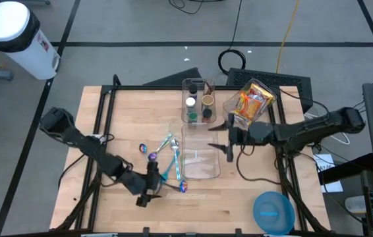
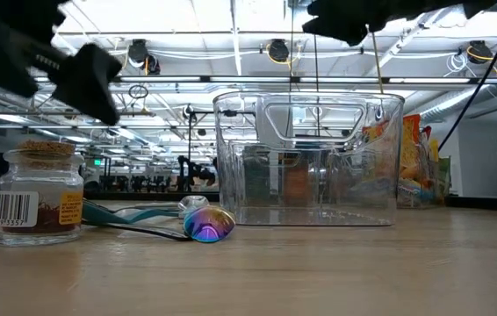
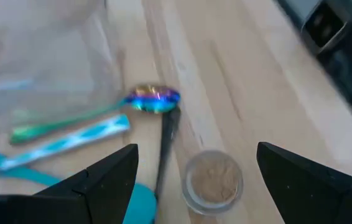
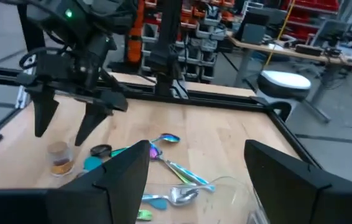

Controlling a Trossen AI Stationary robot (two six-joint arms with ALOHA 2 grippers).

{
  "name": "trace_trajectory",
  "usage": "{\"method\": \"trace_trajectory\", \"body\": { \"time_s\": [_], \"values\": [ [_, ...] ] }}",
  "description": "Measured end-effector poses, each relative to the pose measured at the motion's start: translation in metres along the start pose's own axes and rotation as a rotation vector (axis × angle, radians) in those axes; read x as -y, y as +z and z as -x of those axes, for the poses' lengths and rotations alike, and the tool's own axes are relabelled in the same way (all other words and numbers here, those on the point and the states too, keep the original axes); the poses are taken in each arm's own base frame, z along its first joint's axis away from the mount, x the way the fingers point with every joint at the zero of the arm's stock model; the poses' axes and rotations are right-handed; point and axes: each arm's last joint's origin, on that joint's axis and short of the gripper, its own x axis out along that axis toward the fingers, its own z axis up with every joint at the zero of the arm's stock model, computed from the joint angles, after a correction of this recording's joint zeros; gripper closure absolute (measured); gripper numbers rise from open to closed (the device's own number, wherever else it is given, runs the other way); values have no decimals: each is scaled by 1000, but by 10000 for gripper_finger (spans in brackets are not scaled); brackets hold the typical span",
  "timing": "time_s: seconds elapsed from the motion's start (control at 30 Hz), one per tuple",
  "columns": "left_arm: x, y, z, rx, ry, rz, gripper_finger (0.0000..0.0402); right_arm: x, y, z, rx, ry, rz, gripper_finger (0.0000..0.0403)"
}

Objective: Pick & Place Food Item
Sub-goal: Put the brown spice bottle into the top left transparent bin

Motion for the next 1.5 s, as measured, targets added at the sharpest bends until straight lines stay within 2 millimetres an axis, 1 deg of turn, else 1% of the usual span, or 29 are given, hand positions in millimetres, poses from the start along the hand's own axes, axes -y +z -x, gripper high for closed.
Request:
{"method": "trace_trajectory", "body": {
  "time_s": [0.13,0.27,0.37,0.67,0.83,0.9,1.1,1.2,1.37,1.5],
  "values": [
    [1,-11,-14,-60,19,24,66,-11,0,-1,2,-33,42,149],
    [3,-16,-23,-88,-6,39,66,-15,-3,-5,-3,-25,58,149],
    [3,-23,-28,-133,-21,25,66,-15,-5,-8,-13,-26,55,149],
    [4,-20,-28,-115,-35,24,66,-16,-7,-9,-18,-25,49,149],
    [3,-21,-28,-120,-12,28,69,-16,-7,-9,-22,-25,23,149],
    [2,-22,-28,-124,-6,31,82,-16,-7,-9,-23,-24,23,149],
    [1,-28,-27,-190,24,99,139,-16,-7,-9,-22,-24,22,149],
    [2,-30,-26,-202,30,120,161,-16,-7,-9,-22,-24,22,149],
    [2,-30,-26,-199,29,124,184,-16,-7,-9,-23,-23,22,149],
    [2,-30,-26,-195,38,129,187,-16,-7,-9,-23,-23,23,149]
  ]
}}
